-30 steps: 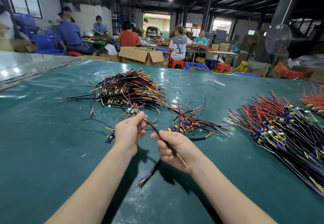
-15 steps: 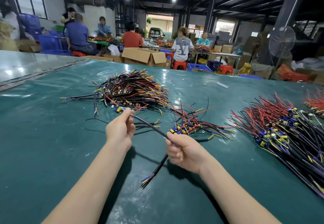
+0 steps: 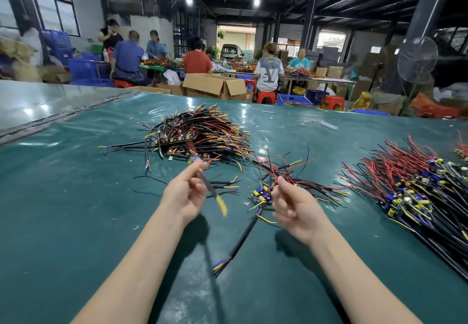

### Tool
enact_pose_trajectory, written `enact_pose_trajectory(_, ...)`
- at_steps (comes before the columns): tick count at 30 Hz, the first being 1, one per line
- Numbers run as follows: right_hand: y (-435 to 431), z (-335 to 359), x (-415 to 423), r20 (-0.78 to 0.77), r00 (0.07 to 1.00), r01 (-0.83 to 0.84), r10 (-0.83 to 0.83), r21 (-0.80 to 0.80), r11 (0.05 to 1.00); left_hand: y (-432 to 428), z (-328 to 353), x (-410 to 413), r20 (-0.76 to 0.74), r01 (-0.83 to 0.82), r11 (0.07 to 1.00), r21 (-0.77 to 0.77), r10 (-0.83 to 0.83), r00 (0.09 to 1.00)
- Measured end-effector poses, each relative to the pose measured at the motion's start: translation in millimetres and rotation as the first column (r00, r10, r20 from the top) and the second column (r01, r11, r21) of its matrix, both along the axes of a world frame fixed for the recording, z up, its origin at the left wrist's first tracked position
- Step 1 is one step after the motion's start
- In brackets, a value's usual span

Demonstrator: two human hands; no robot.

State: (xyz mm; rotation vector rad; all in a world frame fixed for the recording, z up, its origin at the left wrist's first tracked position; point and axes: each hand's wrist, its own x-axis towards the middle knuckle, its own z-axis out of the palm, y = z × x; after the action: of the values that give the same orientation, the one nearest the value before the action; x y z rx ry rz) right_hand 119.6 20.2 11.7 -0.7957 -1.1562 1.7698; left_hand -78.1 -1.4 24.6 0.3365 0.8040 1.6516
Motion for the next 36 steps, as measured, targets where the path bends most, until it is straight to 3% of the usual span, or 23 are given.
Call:
enact_pose_trajectory(2,1.8,-5.1,-4.4,0.067,0.977,0.197,-0.203,0.090,0.976,-3.1,-3.6,14.9,-0.365,0.146,0.988,0.042,-0.121,0.923)
enact_pose_trajectory(4,-1.3,-6.8,-11.9,0.088,0.958,0.251,-0.274,0.210,0.945,-6.9,-7.9,31.5,-0.736,0.238,0.971,0.036,-0.136,0.664)
enact_pose_trajectory(5,-3.7,-6.2,-15.3,0.082,0.950,0.272,-0.302,0.265,0.925,-7.9,-10.0,36.5,-0.816,0.267,0.963,0.022,-0.137,0.562)
enact_pose_trajectory(8,-8.8,-4.4,-22.9,0.099,0.906,0.345,-0.411,0.389,0.854,-8.6,-14.2,40.1,-0.901,0.280,0.960,-0.024,-0.142,0.409)
enact_pose_trajectory(12,-9.1,-4.9,-30.5,0.346,0.750,0.302,-0.563,0.578,0.758,-11.1,-16.1,47.6,-0.956,0.286,0.954,-0.088,-0.162,0.243)
enact_pose_trajectory(16,-4.7,-4.2,-27.6,0.487,0.640,0.272,-0.594,0.580,0.768,-11.1,-21.3,51.2,-0.998,0.280,0.959,-0.053,-0.039,-0.058)
enact_pose_trajectory(18,-0.2,-0.9,-23.8,0.516,0.620,0.278,-0.591,0.560,0.781,-10.6,-21.9,52.3,-0.998,0.347,0.936,-0.056,-0.048,-0.031)
enact_pose_trajectory(22,10.8,14.5,-11.8,0.373,0.753,0.379,-0.542,0.427,0.821,-9.3,-18.8,53.7,-0.937,0.429,0.900,-0.074,-0.210,0.280)
enact_pose_trajectory(25,22.2,26.1,2.6,0.338,0.734,0.428,-0.589,0.443,0.788,-7.8,-21.5,51.2,-0.920,0.421,0.904,-0.076,-0.227,0.321)
enact_pose_trajectory(29,43.7,47.1,32.8,0.433,0.586,0.382,-0.685,0.598,0.705,-6.0,-26.7,50.9,-0.928,0.411,0.906,-0.099,-0.234,0.291)
enact_pose_trajectory(31,54.9,57.5,54.8,0.509,0.464,0.302,-0.725,0.678,0.670,-5.5,-27.4,49.1,-0.954,0.407,0.907,-0.104,-0.207,0.218)
enact_pose_trajectory(36,74.5,60.8,132.4,0.622,-0.143,0.103,-0.770,0.783,0.613,-7.2,-27.6,44.3,-0.958,0.376,0.924,-0.071,0.042,-0.283)
